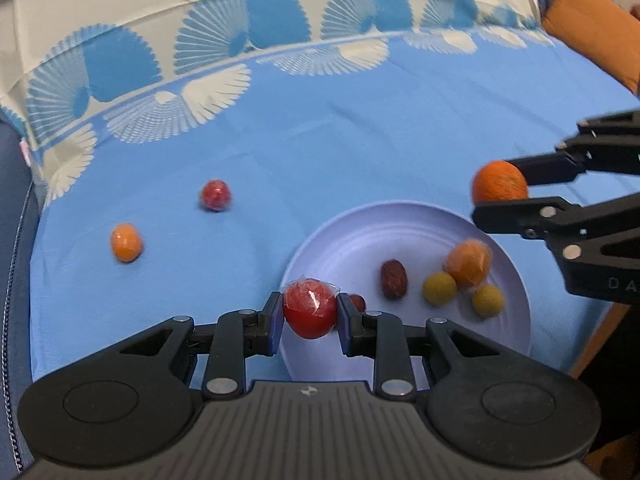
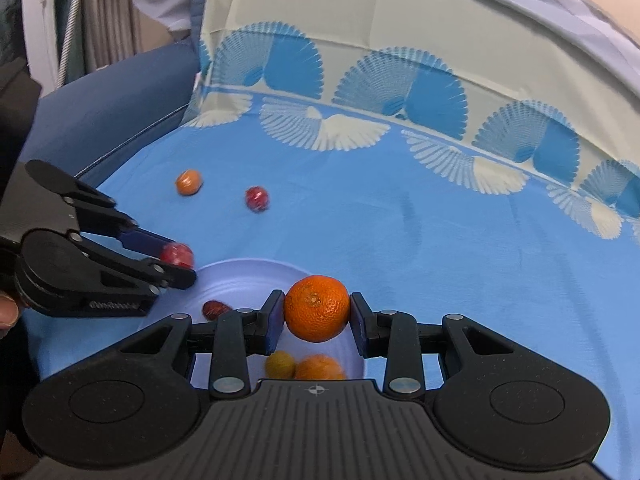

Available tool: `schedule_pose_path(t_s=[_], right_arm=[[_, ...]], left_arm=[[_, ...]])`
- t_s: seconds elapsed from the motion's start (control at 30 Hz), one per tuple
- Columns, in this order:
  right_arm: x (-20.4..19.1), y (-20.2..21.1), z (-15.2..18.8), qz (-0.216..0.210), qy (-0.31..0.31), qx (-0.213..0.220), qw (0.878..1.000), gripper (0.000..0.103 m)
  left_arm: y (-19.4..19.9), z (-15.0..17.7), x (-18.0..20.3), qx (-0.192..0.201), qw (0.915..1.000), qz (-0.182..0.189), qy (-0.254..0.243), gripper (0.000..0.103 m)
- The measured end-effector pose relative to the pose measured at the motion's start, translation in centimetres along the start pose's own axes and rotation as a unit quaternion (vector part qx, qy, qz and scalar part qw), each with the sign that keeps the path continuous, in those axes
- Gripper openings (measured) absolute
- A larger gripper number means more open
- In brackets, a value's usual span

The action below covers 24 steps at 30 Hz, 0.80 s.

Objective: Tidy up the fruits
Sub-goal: 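Carry the wrapped red fruit and orange over the lavender plate with both grippers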

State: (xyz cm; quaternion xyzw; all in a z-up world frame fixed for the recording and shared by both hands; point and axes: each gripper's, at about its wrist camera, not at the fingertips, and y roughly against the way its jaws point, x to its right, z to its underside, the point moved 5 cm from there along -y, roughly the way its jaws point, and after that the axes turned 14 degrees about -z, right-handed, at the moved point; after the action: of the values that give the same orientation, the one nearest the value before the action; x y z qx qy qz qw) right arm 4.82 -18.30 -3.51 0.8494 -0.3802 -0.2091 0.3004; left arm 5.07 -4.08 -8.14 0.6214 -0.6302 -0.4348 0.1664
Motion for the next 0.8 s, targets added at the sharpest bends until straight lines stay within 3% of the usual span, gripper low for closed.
schedule_pose_path(t_s=[0.8], right_arm=[[-1.4,-1.1,0.4,-0.006,0.034,-0.027,0.999,0.037]], left_arm=[[-0.4,0.5,0.9,-0.008,0.9996,0.006,-0.026,0.03]])
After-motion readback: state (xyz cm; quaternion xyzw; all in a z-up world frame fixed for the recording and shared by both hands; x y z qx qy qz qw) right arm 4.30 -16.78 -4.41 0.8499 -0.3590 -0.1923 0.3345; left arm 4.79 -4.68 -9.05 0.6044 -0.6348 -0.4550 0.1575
